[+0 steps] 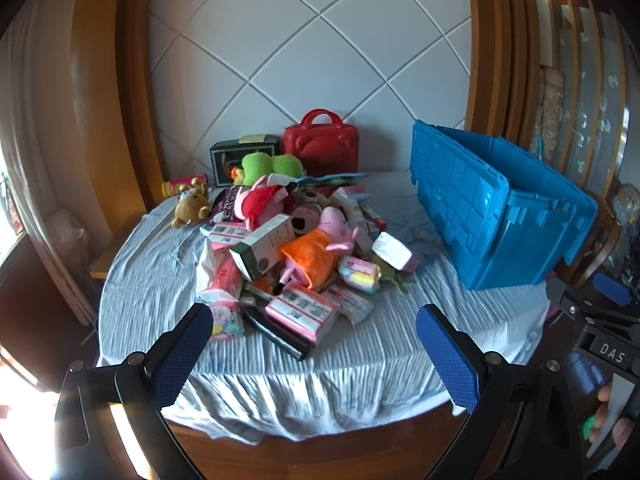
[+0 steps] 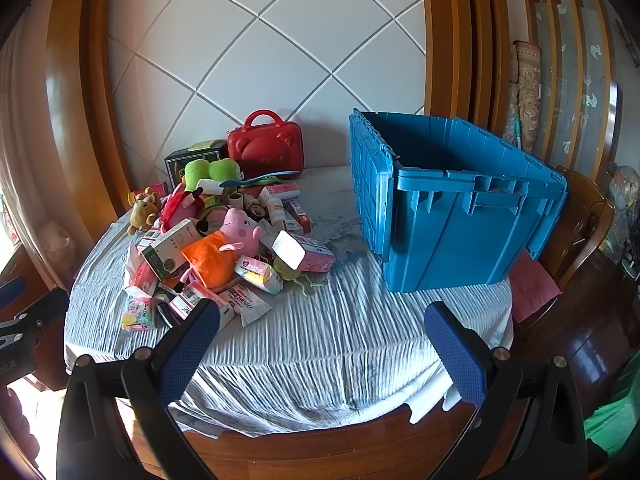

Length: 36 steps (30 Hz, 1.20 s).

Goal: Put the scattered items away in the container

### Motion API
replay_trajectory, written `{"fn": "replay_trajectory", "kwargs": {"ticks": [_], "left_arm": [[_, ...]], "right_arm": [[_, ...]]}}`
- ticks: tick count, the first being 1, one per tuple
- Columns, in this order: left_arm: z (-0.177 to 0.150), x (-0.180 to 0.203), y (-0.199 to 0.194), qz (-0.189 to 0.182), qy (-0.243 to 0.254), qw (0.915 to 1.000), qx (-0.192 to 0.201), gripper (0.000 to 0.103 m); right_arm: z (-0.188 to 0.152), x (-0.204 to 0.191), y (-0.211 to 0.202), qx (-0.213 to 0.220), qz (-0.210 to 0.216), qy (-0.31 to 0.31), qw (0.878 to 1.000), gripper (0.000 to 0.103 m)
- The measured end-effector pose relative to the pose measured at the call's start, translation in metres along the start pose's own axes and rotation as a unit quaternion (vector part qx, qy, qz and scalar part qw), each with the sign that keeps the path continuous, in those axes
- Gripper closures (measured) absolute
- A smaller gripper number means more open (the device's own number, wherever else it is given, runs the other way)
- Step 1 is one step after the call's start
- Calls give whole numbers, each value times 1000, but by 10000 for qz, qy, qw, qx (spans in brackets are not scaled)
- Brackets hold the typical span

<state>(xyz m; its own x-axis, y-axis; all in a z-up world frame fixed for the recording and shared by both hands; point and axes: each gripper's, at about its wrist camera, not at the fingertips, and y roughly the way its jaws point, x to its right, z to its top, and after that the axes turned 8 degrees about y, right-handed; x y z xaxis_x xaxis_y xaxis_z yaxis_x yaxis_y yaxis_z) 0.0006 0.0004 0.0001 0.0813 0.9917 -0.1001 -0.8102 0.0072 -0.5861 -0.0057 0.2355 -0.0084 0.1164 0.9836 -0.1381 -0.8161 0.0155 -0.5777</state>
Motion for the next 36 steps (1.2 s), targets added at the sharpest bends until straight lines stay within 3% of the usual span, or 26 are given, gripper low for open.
{"fn": "replay_trajectory", "kwargs": {"ticks": [36], "left_arm": [[-7,-10,1,66,-26,9998,-188,0]], "right_arm": [[-3,0,-6,-62,-189,-57,9998,0]]}}
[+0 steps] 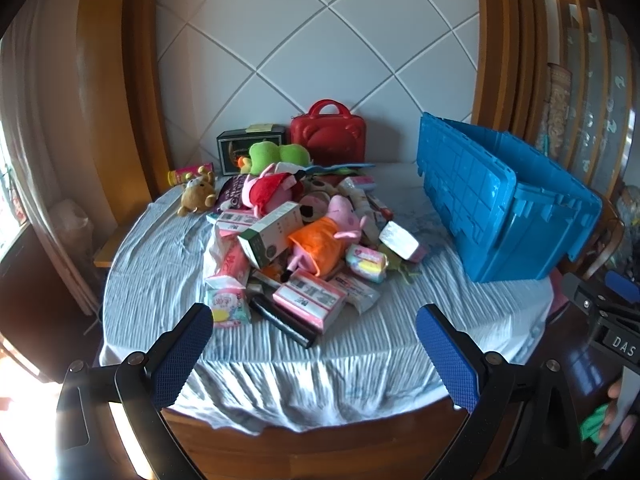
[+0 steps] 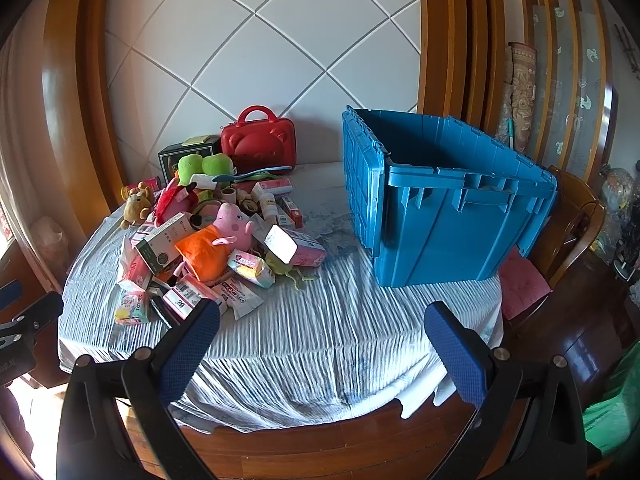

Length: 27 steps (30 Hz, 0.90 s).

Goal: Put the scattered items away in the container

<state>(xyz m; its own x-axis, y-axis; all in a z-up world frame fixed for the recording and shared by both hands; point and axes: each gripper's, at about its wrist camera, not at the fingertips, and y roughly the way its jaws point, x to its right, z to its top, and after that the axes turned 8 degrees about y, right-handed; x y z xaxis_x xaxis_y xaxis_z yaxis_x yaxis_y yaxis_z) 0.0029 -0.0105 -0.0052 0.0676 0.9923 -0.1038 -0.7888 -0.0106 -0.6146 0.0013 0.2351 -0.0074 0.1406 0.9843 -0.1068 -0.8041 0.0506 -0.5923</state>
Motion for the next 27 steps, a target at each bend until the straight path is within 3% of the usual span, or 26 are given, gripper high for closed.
{"fn": "replay_trajectory", "kwargs": {"ticks": [17,27], "left_arm": [[-4,-6,3,108,120,9999,25,0],[-11,-28,21,137,25,9998,-148,0]], "right_arm": [[-2,-4,5,-68,-40,5,10000,0],[-5,-22,16,-188,-6,-37,9998,0]]}}
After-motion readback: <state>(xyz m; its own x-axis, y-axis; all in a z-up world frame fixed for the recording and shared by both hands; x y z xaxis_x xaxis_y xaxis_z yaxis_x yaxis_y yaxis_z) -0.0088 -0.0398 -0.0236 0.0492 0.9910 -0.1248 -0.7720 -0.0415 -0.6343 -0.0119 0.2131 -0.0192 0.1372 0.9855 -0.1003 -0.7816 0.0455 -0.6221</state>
